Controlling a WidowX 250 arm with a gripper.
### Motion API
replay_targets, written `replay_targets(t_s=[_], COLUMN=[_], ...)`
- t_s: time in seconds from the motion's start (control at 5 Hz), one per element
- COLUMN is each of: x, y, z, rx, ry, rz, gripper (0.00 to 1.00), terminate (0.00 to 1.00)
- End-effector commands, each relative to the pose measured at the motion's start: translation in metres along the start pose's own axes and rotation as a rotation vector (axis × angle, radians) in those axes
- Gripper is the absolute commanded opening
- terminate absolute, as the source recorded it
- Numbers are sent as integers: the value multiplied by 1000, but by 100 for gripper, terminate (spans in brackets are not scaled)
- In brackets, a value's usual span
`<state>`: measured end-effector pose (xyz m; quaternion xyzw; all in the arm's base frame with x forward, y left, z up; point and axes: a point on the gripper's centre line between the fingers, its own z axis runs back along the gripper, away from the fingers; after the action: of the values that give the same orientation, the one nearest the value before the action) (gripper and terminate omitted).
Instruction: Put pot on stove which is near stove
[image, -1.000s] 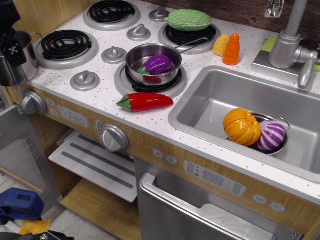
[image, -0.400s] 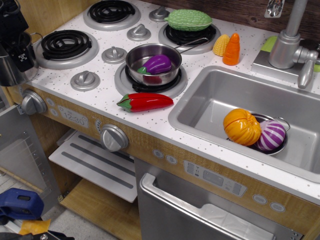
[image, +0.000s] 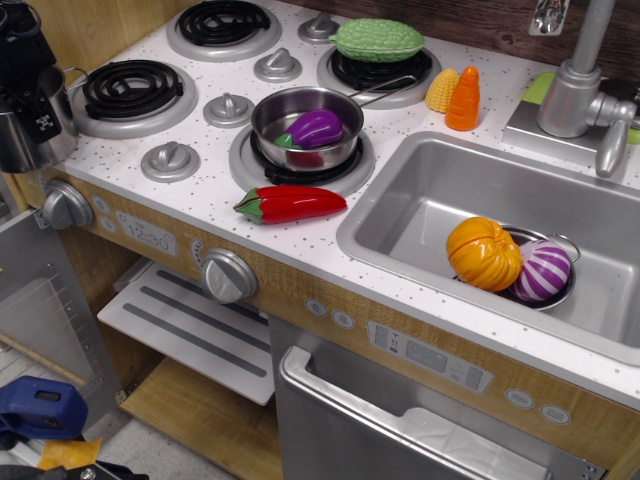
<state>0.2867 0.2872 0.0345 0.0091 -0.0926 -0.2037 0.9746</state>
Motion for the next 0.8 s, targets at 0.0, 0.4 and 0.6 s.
replay_targets(t_s=[0.0, 0.4, 0.6], x=[17, 35, 41], y=[10, 2, 3], z=[35, 59, 69], rx=[133, 238, 241], ry=[-30, -37, -53], rz=[-38, -14, 3], gripper=[0, 0, 0], terminate=[0, 0, 0])
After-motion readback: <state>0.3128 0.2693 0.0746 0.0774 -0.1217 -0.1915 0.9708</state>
